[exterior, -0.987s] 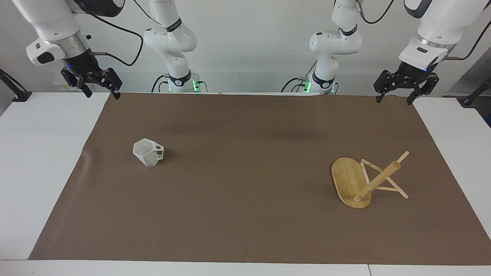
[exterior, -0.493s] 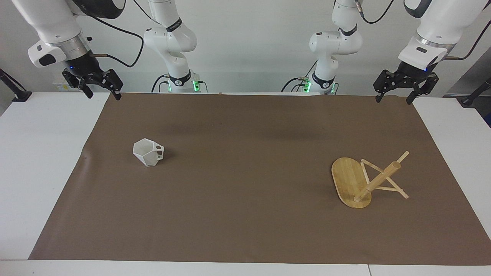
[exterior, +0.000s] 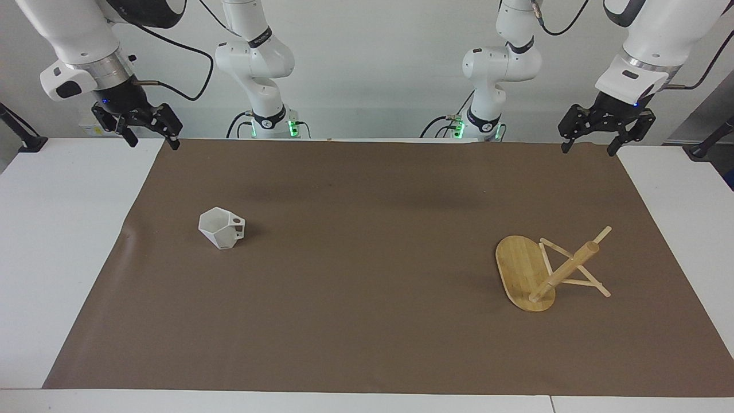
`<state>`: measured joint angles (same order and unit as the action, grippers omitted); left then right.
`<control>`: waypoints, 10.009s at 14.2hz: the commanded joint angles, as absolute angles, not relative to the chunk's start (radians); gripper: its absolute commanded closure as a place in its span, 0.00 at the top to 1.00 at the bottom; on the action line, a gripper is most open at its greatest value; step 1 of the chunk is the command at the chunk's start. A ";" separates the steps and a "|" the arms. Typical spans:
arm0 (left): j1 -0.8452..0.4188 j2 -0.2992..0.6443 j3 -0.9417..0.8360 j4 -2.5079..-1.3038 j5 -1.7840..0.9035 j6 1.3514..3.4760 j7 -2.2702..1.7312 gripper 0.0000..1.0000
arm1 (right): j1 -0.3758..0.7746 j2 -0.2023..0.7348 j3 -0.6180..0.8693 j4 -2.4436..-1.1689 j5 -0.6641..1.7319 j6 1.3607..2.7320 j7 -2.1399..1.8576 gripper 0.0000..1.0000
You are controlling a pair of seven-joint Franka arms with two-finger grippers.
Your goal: Hang cup on rack
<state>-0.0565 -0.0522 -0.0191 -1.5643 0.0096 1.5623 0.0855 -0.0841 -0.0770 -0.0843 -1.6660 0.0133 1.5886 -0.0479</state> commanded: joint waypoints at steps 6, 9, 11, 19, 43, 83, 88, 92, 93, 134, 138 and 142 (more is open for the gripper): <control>-0.054 -0.080 -0.021 -1.592 -0.002 1.562 0.091 1.00 | -0.080 -0.153 -0.089 -2.052 0.009 1.925 -0.074 1.00; -0.054 -0.080 -0.021 -1.591 -0.002 1.562 0.091 1.00 | -0.080 -0.100 -0.089 -2.121 0.009 2.040 -0.077 1.00; -0.055 -0.080 -0.021 -1.591 -0.002 1.562 0.091 1.00 | -0.081 -0.040 -0.091 -2.128 0.009 2.142 -0.080 1.00; -0.046 -0.080 -0.021 -1.592 -0.002 1.555 0.084 1.00 | -0.080 0.044 -0.089 -2.174 0.008 2.336 -0.081 1.00; -0.028 -0.086 -0.020 -1.597 -0.002 1.555 0.089 1.00 | -0.063 0.074 -0.052 -2.001 0.149 2.125 -0.080 0.00; -0.155 -0.290 -0.026 -2.083 -0.643 2.003 1.454 1.00 | 0.008 0.152 0.650 -1.706 0.854 2.434 0.140 0.00; -0.158 -0.226 -0.026 -2.050 -0.768 2.002 1.454 1.00 | 0.006 0.152 0.652 -1.706 0.854 2.433 0.140 0.00; -0.158 -0.212 -0.028 -2.033 -0.863 1.985 1.445 1.00 | 0.008 0.152 0.650 -1.706 0.854 2.433 0.140 0.00; -0.153 -0.210 -0.028 -2.019 -0.873 1.967 1.445 1.00 | 0.008 0.152 0.650 -1.707 0.854 2.433 0.140 0.00; -0.202 -0.167 -0.032 -2.074 -0.551 2.256 0.573 0.00 | -0.005 0.041 0.201 -1.690 0.117 1.677 0.414 1.00; -0.207 -0.100 -0.032 -2.063 -0.444 2.327 0.412 0.00 | -0.005 0.034 0.164 -1.694 -0.035 1.620 0.399 1.00; -0.207 -0.026 -0.032 -2.025 -0.376 2.367 0.341 0.00 | -0.005 0.037 0.066 -1.692 -0.038 1.661 0.388 1.00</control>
